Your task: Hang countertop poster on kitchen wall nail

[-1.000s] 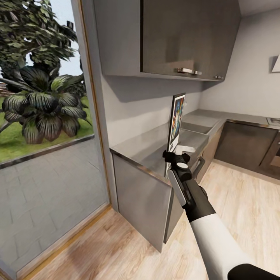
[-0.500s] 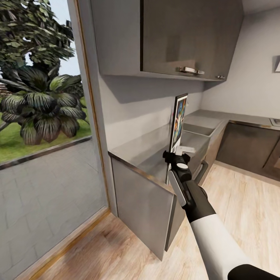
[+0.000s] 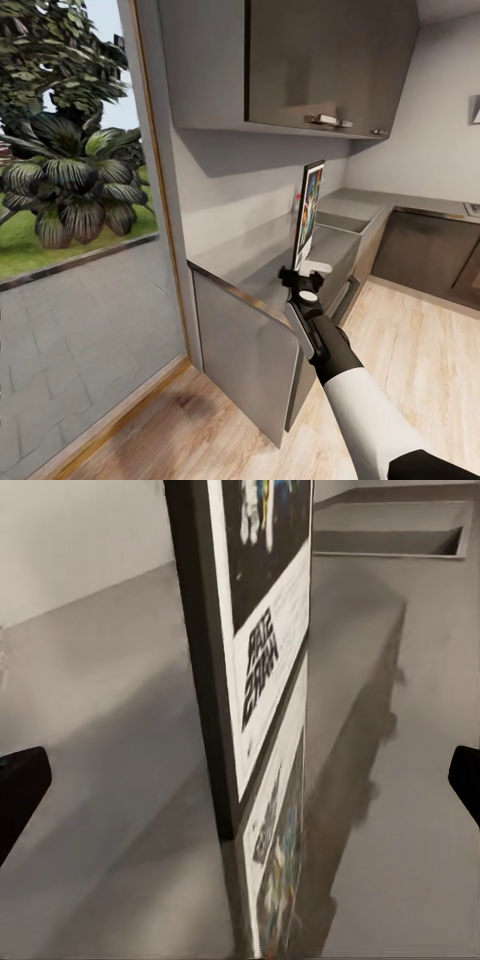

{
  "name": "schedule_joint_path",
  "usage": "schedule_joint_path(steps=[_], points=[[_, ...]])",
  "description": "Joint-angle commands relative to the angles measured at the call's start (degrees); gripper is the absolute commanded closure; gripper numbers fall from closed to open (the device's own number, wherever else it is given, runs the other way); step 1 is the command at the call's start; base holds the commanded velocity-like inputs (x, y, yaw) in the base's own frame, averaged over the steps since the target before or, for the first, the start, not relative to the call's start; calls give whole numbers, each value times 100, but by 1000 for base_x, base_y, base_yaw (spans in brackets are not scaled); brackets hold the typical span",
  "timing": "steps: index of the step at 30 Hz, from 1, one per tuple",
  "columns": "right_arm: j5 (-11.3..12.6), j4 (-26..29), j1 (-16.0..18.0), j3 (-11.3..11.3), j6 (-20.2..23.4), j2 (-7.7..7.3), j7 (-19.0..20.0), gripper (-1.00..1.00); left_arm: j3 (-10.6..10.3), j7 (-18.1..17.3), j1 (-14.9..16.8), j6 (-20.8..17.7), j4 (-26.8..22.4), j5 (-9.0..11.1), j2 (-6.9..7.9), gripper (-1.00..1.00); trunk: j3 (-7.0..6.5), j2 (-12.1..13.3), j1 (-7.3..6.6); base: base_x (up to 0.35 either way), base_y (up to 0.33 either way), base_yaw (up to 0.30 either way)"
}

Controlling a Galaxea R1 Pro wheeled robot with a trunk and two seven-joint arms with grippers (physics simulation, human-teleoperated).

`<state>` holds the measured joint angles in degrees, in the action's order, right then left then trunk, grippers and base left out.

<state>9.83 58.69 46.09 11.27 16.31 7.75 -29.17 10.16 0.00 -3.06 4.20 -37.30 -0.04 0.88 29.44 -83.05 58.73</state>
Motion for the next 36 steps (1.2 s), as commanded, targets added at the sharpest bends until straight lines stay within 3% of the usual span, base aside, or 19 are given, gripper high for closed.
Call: schedule_joint_path(steps=[1,23,36], points=[[37,1,5,15,17,-2,-43,-100,2,0,-2,11,-5,0,2,-100,5,-3,0,1,161,0],[35,-22,5,15,-12,-2,-47,-100,3,0,-2,11,-5,3,17,-100,5,-3,0,50,28,0],[45,-376,5,15,-162,-2,-39,-100,3,0,-2,11,-5,2,17,-100,5,-3,0,3,0,0]])
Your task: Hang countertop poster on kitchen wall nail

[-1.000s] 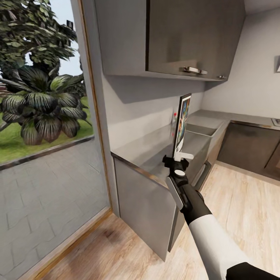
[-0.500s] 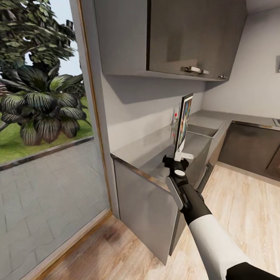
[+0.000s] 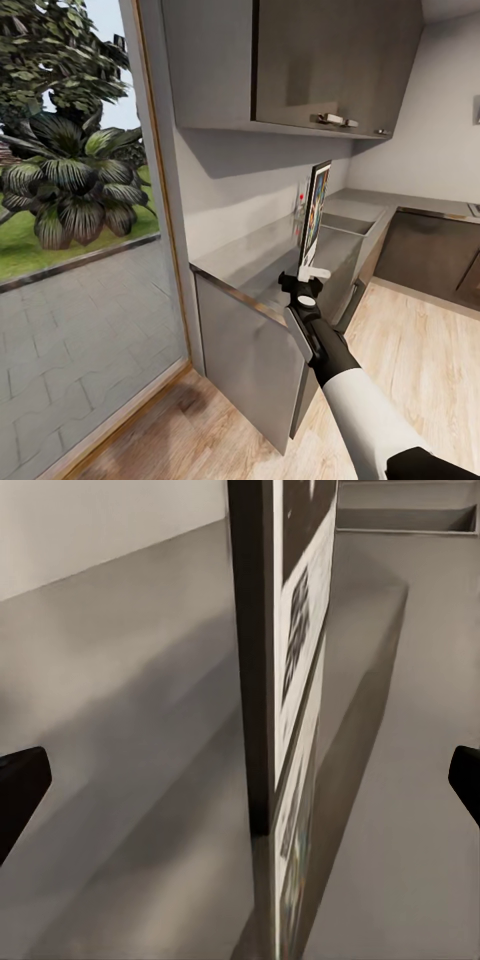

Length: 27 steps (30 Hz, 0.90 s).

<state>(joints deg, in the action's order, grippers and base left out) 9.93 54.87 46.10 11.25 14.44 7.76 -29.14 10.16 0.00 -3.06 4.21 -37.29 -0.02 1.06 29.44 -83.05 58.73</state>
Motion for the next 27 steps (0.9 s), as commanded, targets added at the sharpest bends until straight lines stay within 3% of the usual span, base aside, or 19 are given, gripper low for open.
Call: schedule_joint_path(steps=[1,27], points=[[35,4,5,16,23,-3,-43,-100,4,0,-2,10,-6,0,-1,-100,5,-3,0,0,0,0],[27,23,5,9,10,-11,-53,-100,4,0,-2,10,-6,-2,-1,-100,5,-3,0,101,0,0]])
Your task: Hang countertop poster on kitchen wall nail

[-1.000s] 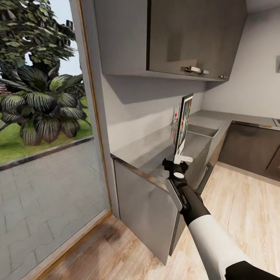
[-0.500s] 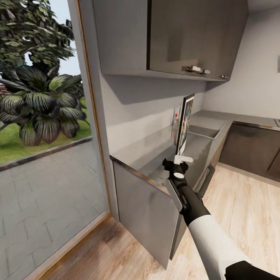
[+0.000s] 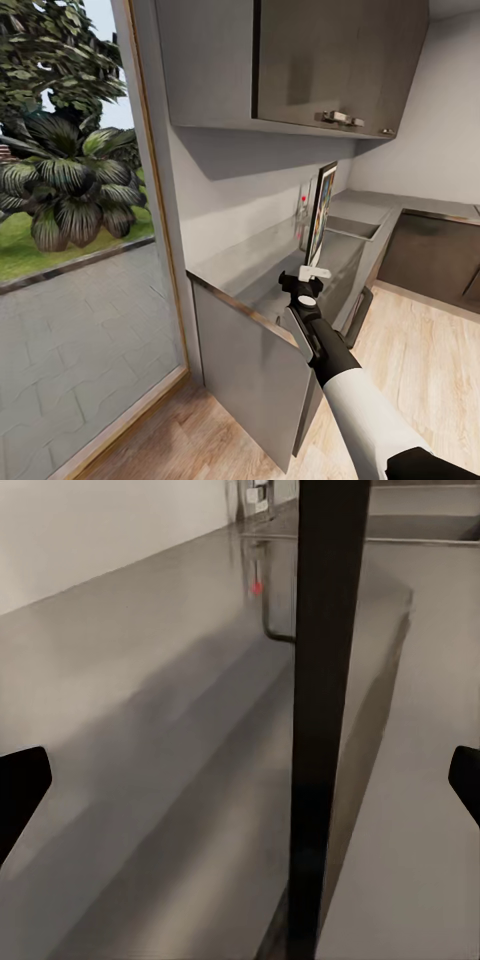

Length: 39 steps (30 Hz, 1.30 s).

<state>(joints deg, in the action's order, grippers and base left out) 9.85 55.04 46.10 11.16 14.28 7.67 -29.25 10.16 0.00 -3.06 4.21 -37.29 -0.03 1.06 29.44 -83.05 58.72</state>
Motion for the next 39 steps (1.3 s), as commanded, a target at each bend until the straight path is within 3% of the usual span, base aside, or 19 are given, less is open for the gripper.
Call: schedule_joint_path(steps=[1,39], points=[[34,7,4,18,25,-3,-43,-100,4,0,-2,10,-6,0,-1,-100,5,-3,1,24,0,0],[25,7,4,14,22,-3,-46,-100,4,9,-2,10,-6,-6,-1,-100,5,-3,1,9,-28,0]])
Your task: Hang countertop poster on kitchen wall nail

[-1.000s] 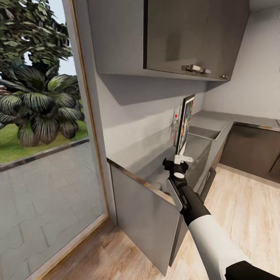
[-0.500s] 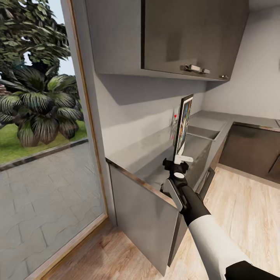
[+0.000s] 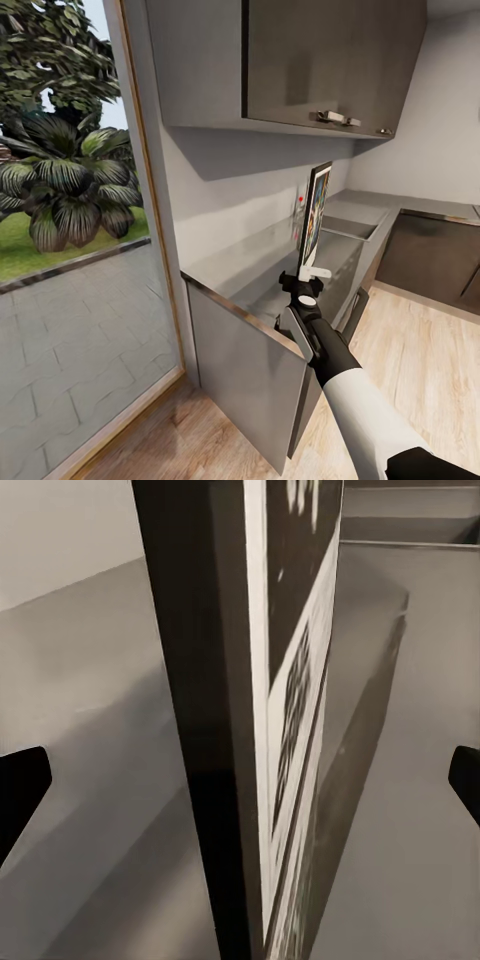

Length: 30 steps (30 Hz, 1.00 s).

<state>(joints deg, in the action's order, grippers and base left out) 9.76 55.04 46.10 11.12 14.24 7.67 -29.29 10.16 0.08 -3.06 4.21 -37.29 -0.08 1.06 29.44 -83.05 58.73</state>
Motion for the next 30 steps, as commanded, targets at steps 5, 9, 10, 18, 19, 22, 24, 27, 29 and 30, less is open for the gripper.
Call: schedule_joint_path(steps=[5,9,10,18,19,22,24,27,29,30], points=[[35,7,4,17,26,-4,-42,-100,3,1,-2,10,-6,-1,-1,-100,5,-3,0,2,0,0],[27,13,4,17,23,-3,-48,100,3,1,-2,10,-6,2,-1,-100,5,-3,0,0,0,0],[23,14,4,16,21,-5,-49,100,3,1,-2,10,-6,1,-1,-100,5,-3,0,0,0,0],[25,15,4,5,25,-11,-51,100,3,1,-2,10,-6,-1,-1,-100,5,-3,0,0,0,0],[25,15,4,4,25,-11,-51,100,3,1,-2,10,-6,-1,-1,-100,5,-3,0,0,0,0],[26,15,4,4,26,-11,-51,100,3,1,-2,10,-6,-1,-1,-100,5,-3,0,0,0,0],[26,20,4,4,26,-12,-55,100,3,1,-2,10,-6,-1,-1,-100,5,-3,0,0,0,0],[26,28,4,4,26,-12,-58,100,3,1,-2,10,-6,-1,-1,-100,5,-3,0,0,0,0],[26,44,4,4,30,-12,-61,100,3,1,-2,10,-6,-1,-1,-100,5,-3,0,0,0,0],[26,52,4,4,31,-12,-63,100,3,1,-2,10,-6,-1,-1,-100,5,-3,0,0,0,0]])
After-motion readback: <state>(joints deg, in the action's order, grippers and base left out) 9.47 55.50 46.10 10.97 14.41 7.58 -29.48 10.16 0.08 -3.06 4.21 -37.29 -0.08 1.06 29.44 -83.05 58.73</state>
